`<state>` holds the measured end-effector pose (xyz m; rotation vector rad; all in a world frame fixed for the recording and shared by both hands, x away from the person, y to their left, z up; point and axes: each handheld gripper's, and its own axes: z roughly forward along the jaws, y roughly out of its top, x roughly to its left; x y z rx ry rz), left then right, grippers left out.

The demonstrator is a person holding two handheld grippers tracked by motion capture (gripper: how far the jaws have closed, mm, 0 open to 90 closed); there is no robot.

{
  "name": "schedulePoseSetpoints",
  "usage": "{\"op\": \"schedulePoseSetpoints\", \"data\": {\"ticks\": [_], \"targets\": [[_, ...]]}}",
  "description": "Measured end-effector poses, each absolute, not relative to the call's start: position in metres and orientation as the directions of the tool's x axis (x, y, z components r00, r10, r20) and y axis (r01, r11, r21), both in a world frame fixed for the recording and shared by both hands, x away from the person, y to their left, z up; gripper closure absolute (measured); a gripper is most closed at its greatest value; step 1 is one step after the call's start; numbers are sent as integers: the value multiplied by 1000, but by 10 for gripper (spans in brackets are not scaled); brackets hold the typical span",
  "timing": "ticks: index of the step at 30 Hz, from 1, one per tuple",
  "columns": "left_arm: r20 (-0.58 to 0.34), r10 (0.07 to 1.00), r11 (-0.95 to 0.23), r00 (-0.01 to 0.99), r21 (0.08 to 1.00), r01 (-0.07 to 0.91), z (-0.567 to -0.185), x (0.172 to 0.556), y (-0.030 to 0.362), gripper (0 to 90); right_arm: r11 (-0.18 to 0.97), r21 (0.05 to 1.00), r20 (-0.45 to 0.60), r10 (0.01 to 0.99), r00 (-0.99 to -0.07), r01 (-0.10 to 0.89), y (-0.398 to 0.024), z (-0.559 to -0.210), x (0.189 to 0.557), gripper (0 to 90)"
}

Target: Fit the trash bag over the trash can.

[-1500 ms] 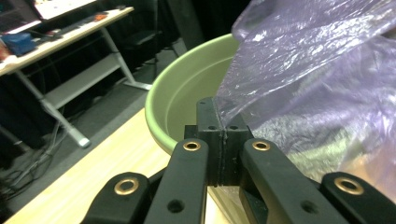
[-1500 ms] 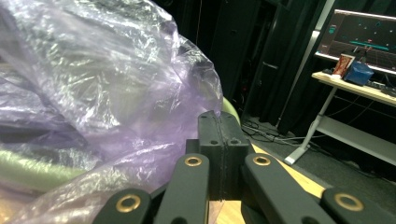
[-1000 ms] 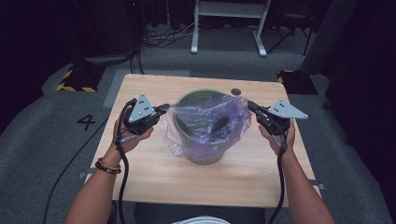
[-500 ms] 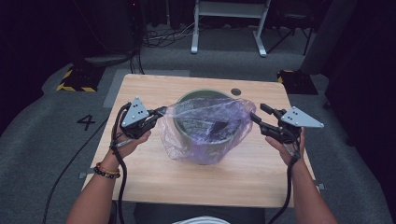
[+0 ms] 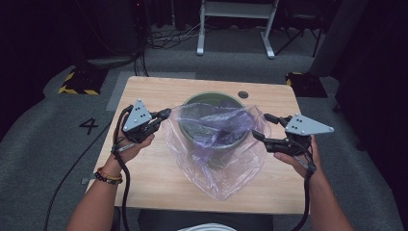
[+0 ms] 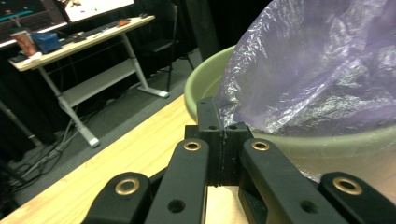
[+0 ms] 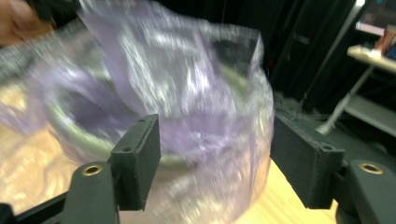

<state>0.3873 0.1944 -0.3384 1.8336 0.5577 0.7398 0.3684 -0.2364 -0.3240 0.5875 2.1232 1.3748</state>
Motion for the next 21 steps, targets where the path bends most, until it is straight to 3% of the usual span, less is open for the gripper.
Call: {"op": "schedulePoseSetpoints", "data": {"ticks": [4, 8, 12, 21], "targets": [[215, 682, -355, 699, 933, 60, -344, 391, 198, 900, 437, 886, -189, 643, -742, 153, -239, -337, 381, 684], [207, 689, -354, 695, 933, 73, -349, 394, 201, 899, 464, 864, -206, 682, -702, 197, -244, -351, 391, 847], [195, 701, -338, 687, 938, 79, -352, 399, 203, 894, 452, 868, -207, 706, -677, 206, -248, -363, 405, 900], [123, 717, -301, 686, 942, 146, -363, 430, 205, 880, 348, 925, -173, 744, -646, 153, -245, -363, 432, 900]]}}
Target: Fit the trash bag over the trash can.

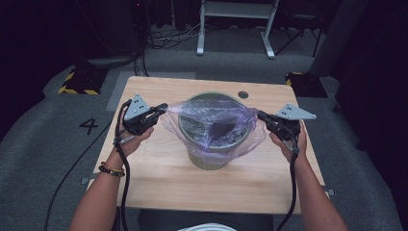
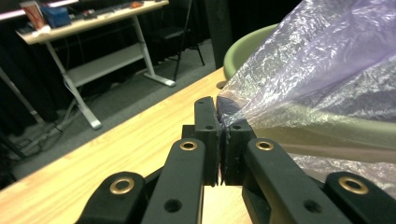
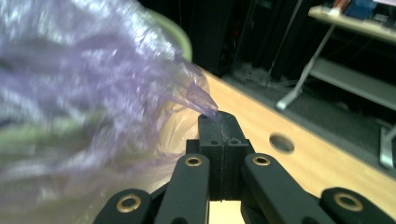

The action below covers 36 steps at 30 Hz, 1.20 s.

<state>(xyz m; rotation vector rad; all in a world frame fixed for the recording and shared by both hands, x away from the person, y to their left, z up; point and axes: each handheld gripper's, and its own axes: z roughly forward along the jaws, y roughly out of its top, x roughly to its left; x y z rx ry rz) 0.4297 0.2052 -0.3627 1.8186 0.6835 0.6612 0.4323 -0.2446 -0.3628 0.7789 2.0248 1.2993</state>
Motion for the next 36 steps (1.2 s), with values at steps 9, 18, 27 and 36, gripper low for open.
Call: {"op": "schedulePoseSetpoints", "data": {"ticks": [9, 18, 27, 36], "targets": [[43, 718, -304, 694, 917, 258, -392, 467, 193, 881, 302, 927, -83, 741, -666, 221, -236, -375, 461, 900], [48, 703, -391, 710, 860, 329, -417, 482, 177, 899, 302, 907, -33, 745, -666, 293, -234, -392, 477, 900], [28, 690, -417, 723, 832, 366, -438, 484, 171, 900, 304, 888, 0, 748, -663, 343, -235, -411, 486, 900], [-6, 655, -440, 756, 810, 388, -451, 479, 168, 900, 308, 873, 34, 734, -678, 378, -236, -424, 485, 900]]}}
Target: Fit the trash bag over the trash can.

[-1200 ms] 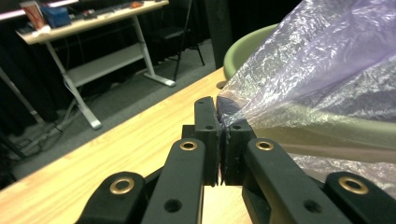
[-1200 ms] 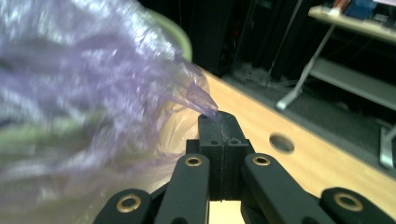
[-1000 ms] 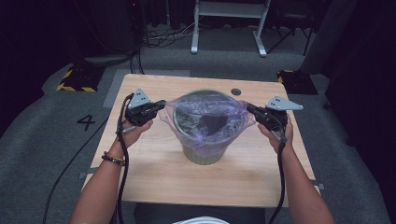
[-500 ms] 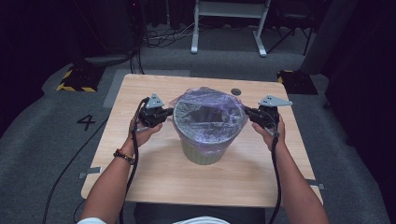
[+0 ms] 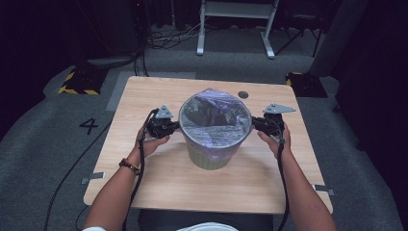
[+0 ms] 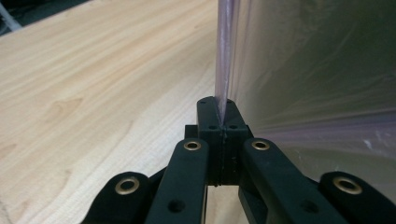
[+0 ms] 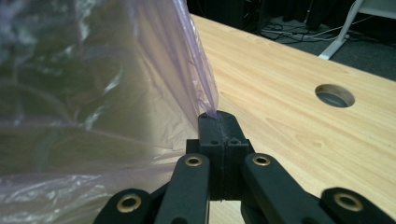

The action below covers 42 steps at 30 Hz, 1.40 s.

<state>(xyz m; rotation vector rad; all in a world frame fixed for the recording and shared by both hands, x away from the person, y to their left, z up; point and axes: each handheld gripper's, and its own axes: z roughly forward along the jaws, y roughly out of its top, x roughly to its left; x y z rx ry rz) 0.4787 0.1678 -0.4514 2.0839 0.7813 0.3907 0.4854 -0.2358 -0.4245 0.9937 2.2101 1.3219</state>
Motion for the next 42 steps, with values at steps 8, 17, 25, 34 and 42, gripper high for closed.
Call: {"op": "schedulePoseSetpoints", "data": {"ticks": [8, 17, 25, 34, 42], "targets": [[-2, 642, -464, 766, 795, 391, -459, 469, 172, 899, 320, 860, 54, 718, -694, 397, -239, -435, 480, 900], [61, 702, -422, 709, 838, 345, -448, 446, 188, 503, 310, 891, 3, 727, -687, 331, -250, -426, 464, 677], [63, 664, -328, 745, 920, 215, -417, 410, 214, 259, 292, 935, -74, 715, -695, 201, -266, -395, 437, 508], [108, 533, -375, 839, 919, 120, -401, 380, 184, 246, 343, 936, -121, 528, -840, 81, -258, -376, 405, 414], [181, 514, -457, 839, 885, 89, -402, 377, 164, 734, 386, 920, -144, 494, -857, 68, -244, -383, 404, 587]]}}
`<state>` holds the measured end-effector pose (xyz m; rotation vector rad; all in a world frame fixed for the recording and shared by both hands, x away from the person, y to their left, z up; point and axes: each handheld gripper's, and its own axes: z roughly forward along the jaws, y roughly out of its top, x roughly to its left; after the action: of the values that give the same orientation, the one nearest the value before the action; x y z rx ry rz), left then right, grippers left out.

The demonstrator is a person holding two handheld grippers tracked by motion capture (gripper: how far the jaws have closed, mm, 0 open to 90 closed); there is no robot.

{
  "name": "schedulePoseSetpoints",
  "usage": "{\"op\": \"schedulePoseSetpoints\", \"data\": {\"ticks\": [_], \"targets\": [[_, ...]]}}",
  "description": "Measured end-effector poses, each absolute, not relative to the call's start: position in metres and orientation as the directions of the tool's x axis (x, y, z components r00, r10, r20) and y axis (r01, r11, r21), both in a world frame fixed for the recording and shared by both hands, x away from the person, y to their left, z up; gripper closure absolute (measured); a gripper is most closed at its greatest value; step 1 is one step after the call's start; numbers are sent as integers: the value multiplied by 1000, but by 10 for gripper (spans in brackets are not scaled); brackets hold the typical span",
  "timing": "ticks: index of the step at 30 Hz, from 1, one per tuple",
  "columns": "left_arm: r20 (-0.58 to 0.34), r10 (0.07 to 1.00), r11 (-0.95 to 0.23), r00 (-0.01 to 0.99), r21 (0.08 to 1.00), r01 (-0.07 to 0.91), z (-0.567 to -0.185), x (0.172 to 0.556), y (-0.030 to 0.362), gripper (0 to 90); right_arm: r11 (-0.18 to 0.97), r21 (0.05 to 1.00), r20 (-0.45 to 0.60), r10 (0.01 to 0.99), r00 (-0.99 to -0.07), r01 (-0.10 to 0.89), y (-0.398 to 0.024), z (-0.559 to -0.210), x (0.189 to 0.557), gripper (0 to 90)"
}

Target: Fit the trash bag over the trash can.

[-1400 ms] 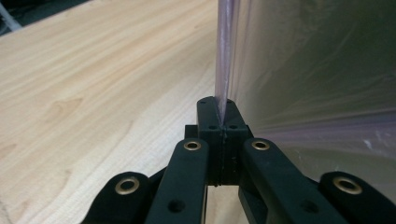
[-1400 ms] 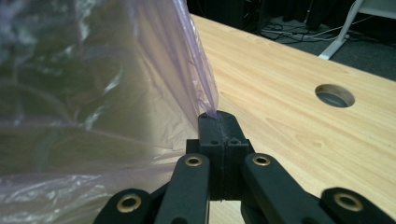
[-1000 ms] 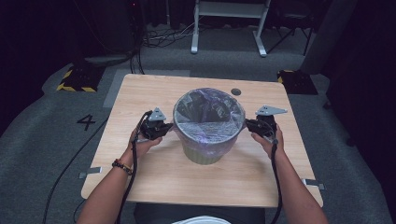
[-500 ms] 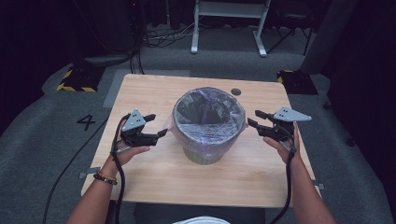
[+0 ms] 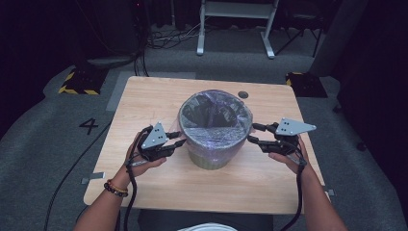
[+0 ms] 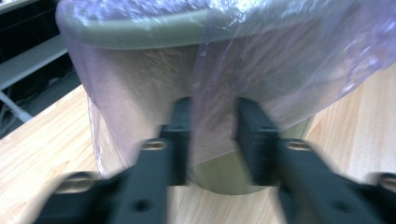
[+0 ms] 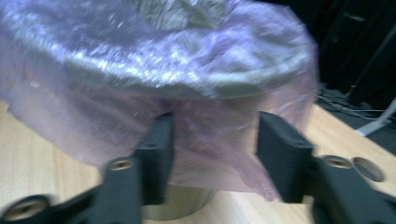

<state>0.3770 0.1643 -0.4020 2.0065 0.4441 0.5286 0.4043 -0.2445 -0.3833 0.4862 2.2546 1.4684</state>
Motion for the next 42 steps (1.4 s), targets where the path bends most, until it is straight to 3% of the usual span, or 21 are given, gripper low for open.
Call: {"op": "schedulePoseSetpoints", "data": {"ticks": [3, 5, 16, 20, 24, 27, 29, 32, 33, 36, 38, 42], "targets": [[181, 497, -462, 848, 883, 83, -406, 378, 163, 889, 407, 913, -167, 461, -872, 41, -241, -389, 402, 784], [182, 481, -469, 857, 880, 76, -408, 378, 163, 900, 415, 910, -181, 453, -873, 27, -240, -392, 401, 898], [230, 449, -541, 863, 839, 58, -427, 375, 158, 900, 448, 894, -196, 358, -913, -16, -241, -409, 391, 896], [258, 422, -582, 869, 812, 42, -435, 374, 157, 900, 471, 882, -178, 354, -918, 11, -242, -423, 394, 892], [227, 441, -587, 868, 805, 88, -444, 379, 158, 894, 509, 860, -176, 353, -919, 31, -240, -433, 396, 875], [177, 475, -556, 862, 820, 137, -447, 384, 162, 752, 519, 852, -162, 381, -910, 66, -242, -442, 398, 822], [146, 505, -529, 851, 831, 171, -448, 386, 165, 593, 507, 858, -146, 395, -907, 83, -245, -445, 400, 815], [101, 522, -500, 847, 841, 208, -447, 387, 173, 452, 490, 865, -128, 423, -897, 107, -248, -445, 401, 725], [78, 526, -485, 847, 846, 223, -447, 387, 176, 373, 483, 868, -124, 436, -891, 115, -250, -445, 402, 654], [0, 544, -406, 839, 875, 263, -445, 384, 190, 219, 450, 881, -93, 469, -878, 148, -255, -444, 402, 584], [-1, 557, -391, 831, 882, 263, -444, 381, 196, 191, 431, 887, -79, 495, -865, 166, -259, -444, 402, 478], [-1, 581, -411, 814, 863, 294, -447, 376, 207, 157, 385, 900, -42, 545, -838, 206, -271, -440, 401, 359]]}}
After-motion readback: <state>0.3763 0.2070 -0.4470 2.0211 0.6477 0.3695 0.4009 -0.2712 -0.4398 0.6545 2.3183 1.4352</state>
